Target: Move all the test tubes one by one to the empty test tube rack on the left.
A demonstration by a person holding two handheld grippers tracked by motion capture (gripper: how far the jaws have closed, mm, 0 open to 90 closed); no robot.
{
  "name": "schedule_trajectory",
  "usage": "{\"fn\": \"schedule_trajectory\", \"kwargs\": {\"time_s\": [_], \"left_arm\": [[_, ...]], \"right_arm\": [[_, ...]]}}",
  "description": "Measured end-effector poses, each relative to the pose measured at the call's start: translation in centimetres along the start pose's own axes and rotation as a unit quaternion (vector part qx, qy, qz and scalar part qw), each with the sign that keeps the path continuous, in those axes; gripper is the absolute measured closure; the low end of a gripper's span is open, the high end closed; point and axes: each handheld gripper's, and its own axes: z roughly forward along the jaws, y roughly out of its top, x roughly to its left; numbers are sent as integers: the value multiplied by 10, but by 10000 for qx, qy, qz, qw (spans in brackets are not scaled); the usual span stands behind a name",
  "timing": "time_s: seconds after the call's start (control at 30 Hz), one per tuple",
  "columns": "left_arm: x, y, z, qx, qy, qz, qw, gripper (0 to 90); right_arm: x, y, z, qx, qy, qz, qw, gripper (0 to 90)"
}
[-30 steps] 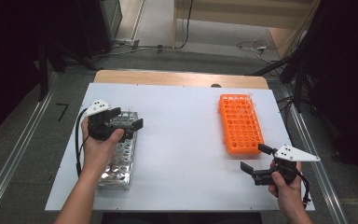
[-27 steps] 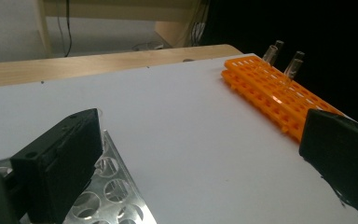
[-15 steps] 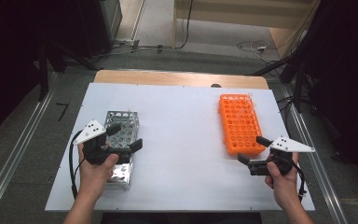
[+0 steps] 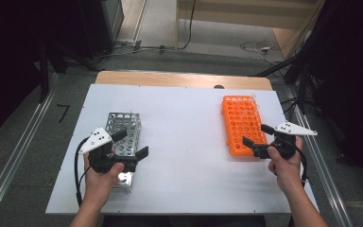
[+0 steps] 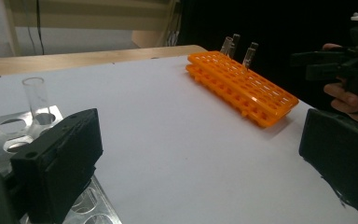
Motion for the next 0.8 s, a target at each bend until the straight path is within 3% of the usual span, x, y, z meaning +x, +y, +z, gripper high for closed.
{"fn": "schedule_trajectory", "kwargs": {"time_s": [0.1,0.27,0.3,0.33,0.53,0.7,0.8], "left_arm": [[0,-1,1,9,-34,-16,10000,0],[-1,-1,2,15,-34,-16,10000,0],[-1,-1,2,19,-34,-26,10000,0],[-1,-2,2,19,-35,-27,10000,0],[-1,-2,2,28,-63,-18,10000,0],[-2,-2,3,32,-77,-9,10000,0],[-2,-2,3,-2,-86,-43,10000,0]], "right_arm": [[-7,4,10,41,-54,156,9999,57],[-15,7,34,245,-296,327,9987,274],[-15,7,34,245,-296,327,9987,274],[-17,7,41,293,-486,301,9979,355],[-28,8,59,458,-478,546,9963,501],[-31,12,69,604,-473,550,9955,545],[-35,14,78,790,-527,625,9935,596]]}}
